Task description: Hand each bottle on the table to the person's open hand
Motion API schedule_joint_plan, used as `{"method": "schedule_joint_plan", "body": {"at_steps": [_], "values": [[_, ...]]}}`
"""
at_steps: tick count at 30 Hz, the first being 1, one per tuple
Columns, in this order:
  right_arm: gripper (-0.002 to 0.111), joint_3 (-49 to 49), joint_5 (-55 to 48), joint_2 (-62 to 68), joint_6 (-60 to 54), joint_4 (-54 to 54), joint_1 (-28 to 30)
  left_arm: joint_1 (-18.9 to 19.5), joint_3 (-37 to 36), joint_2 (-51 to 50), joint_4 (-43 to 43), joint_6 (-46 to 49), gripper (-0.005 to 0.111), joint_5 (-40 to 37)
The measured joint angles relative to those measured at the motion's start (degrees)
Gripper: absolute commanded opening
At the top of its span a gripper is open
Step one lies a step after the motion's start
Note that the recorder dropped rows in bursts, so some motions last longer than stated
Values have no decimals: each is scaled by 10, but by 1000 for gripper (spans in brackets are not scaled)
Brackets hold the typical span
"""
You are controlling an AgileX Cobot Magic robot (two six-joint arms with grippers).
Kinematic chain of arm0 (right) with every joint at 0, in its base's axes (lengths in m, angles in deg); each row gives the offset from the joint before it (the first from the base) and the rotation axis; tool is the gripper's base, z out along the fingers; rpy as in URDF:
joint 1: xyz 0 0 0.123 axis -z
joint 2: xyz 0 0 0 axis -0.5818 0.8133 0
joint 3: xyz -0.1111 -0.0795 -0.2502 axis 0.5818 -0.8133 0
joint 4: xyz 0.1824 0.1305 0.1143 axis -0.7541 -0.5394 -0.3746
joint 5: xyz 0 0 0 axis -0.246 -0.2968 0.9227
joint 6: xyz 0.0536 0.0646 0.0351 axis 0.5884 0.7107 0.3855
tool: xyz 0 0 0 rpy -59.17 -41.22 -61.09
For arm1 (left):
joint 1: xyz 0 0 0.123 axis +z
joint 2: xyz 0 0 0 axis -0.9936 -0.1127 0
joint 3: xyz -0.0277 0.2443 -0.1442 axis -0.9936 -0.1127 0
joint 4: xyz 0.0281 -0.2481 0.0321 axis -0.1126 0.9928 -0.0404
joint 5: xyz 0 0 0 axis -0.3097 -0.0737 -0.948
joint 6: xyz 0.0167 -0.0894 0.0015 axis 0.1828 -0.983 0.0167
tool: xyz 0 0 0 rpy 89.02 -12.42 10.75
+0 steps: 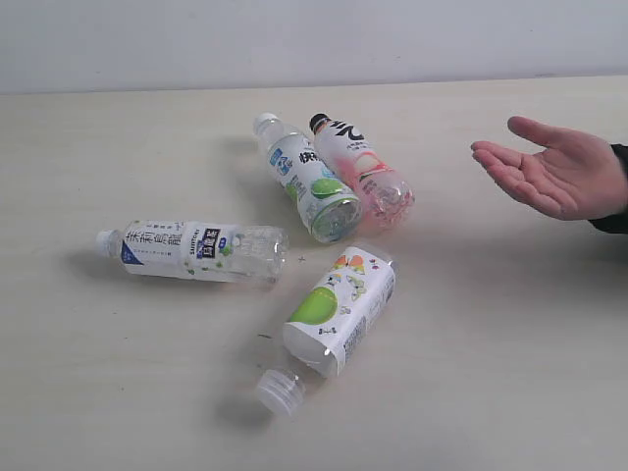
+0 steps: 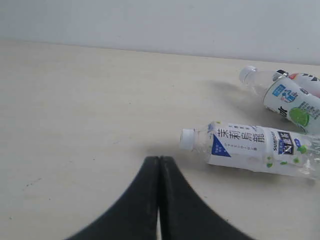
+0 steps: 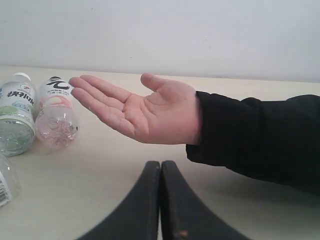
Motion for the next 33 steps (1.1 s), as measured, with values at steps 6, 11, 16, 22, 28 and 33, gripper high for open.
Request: {"method": "schedule_joint_plan", "body": {"at_steps": [6, 11, 16, 22, 28, 33], "values": [[0, 0, 0, 0, 0, 0, 0, 0, 0, 0, 0, 0, 0, 0], [0, 0, 0, 0, 0, 0, 0, 0, 0, 0, 0, 0, 0, 0], [0, 0, 0, 0, 0, 0, 0, 0, 0, 0, 0, 0, 0, 0], [0, 0, 0, 0, 0, 0, 0, 0, 0, 0, -13, 9, 0, 0], [0, 0, 0, 0, 0, 0, 0, 0, -3, 0, -47, 21, 0, 102], [0, 0, 0, 0, 0, 0, 0, 0, -3, 1, -51, -17, 0, 321]]}}
